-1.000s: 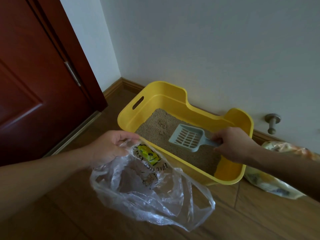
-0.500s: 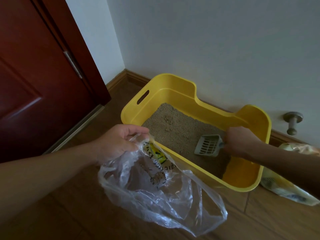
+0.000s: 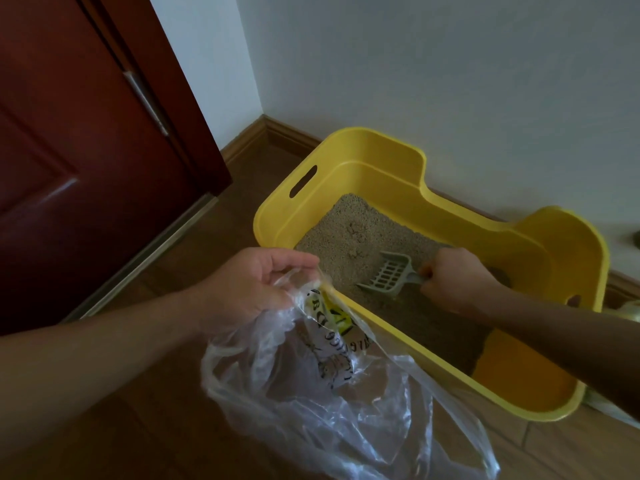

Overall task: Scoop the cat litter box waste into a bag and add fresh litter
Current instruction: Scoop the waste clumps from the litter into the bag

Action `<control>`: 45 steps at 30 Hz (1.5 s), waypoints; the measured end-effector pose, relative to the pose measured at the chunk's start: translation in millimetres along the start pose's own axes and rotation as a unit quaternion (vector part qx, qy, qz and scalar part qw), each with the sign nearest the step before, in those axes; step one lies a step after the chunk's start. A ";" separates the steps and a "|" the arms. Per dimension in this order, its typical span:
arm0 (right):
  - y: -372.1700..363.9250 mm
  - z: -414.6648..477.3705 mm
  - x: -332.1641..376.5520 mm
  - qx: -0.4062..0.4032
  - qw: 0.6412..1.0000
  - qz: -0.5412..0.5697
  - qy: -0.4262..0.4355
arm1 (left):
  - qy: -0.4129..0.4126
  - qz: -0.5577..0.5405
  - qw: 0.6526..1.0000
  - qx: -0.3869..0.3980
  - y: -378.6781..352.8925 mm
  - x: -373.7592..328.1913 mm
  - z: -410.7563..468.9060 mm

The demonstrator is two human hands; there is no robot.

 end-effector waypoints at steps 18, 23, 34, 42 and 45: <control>-13.6 69.1 37.0 -0.069 0.993 0.091 0.040 | -0.001 -0.006 1.000 0.003 4.7 -2.3 1.8; -18.9 73.3 43.1 -0.069 0.991 0.112 0.025 | -0.004 -0.005 1.000 0.003 5.6 -1.3 1.9; -12.6 38.9 19.9 -0.100 0.984 0.141 0.045 | -0.005 -0.019 1.000 0.007 8.5 1.4 0.4; 5.8 1.0 13.4 -0.122 0.979 0.148 0.066 | -0.006 0.028 0.999 -0.030 9.2 2.1 -10.3; 15.1 -14.6 9.3 -0.123 0.980 0.141 0.072 | -0.006 0.032 0.999 -0.037 9.8 2.9 -15.6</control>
Point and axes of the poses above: each hand's wrist, its own z-axis towards the middle knuckle, its own y-axis out of the back of the hand, x = y × z, the point moved 1 cm from there along z, towards the middle knuckle, and after that the axes turned 11 degrees about y, right-handed, at the moved point
